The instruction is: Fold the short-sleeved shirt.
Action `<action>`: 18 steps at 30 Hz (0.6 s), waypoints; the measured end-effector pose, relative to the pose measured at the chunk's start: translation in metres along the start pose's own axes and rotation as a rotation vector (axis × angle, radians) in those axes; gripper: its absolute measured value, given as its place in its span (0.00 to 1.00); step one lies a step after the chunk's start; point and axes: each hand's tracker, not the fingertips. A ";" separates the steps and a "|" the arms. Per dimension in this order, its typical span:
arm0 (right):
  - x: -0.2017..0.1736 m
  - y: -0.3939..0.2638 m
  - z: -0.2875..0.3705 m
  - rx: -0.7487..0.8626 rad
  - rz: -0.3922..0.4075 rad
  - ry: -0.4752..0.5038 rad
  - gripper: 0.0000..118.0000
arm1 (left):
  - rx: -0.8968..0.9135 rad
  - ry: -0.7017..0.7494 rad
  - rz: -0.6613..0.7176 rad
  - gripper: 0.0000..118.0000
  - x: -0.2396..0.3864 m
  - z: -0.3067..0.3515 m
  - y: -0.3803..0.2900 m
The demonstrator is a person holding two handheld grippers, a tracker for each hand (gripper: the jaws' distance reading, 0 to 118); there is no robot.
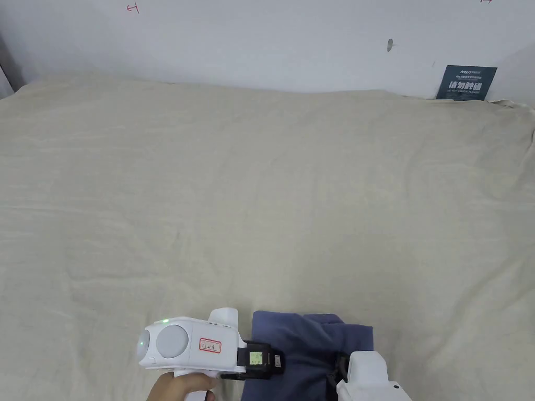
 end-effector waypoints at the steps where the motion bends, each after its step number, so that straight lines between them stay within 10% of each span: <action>1: 0.002 0.001 0.001 -0.001 -0.005 0.008 0.00 | 0.005 -0.008 0.012 0.30 -0.002 0.000 0.000; 4: 0.005 0.011 0.009 0.003 -0.014 0.027 0.00 | 0.022 -0.022 0.009 0.17 0.003 0.004 -0.002; 18: 0.024 0.127 0.088 0.312 0.027 0.011 0.00 | 0.092 0.128 -0.143 0.15 -0.034 0.100 0.053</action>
